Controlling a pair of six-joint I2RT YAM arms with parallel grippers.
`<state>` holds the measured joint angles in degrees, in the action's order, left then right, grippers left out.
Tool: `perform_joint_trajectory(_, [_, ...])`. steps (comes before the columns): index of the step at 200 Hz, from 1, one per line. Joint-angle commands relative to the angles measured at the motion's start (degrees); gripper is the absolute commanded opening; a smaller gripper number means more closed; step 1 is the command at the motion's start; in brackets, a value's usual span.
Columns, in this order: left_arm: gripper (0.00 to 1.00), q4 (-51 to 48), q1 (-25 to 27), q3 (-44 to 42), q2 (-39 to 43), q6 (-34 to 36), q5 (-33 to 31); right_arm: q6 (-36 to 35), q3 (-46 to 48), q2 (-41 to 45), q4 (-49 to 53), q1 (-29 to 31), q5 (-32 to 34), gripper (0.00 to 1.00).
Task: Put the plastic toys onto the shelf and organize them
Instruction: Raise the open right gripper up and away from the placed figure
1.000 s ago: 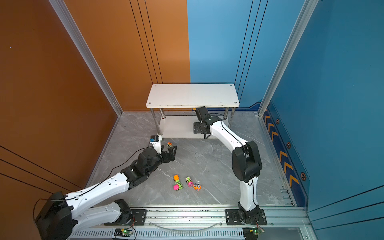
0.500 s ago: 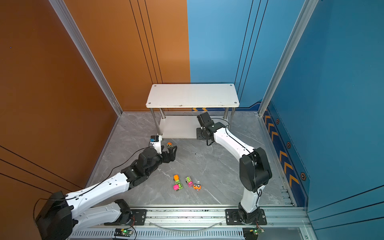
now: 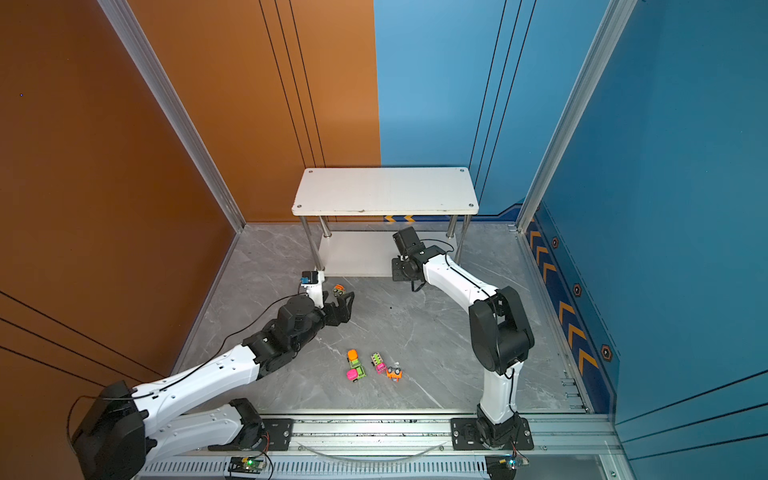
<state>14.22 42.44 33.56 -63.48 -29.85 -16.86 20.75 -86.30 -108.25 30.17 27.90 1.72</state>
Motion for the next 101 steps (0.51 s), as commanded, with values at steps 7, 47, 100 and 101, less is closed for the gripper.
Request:
perform_joint_trajectory(7, [0.91,-1.01,0.19,0.85,-0.54,0.68,-0.55,-1.45,-3.40,-1.37,-0.99,-0.48,0.92,0.00])
perform_joint_trajectory(47, [0.91,-0.46,0.10,1.17,-1.54,0.76,-0.35,-1.63,-5.29,-2.71,-2.22,-0.58,1.21,0.00])
perform_joint_trajectory(100, [0.91,-0.42,-0.25,1.59,-2.25,0.88,0.08,-1.86,-7.64,-5.05,-2.03,-0.57,1.33,0.00])
perform_joint_trajectory(101, [0.91,-0.38,-0.25,1.59,-2.26,0.86,0.08,-1.90,-7.60,-5.14,-2.04,-0.57,1.35,0.00])
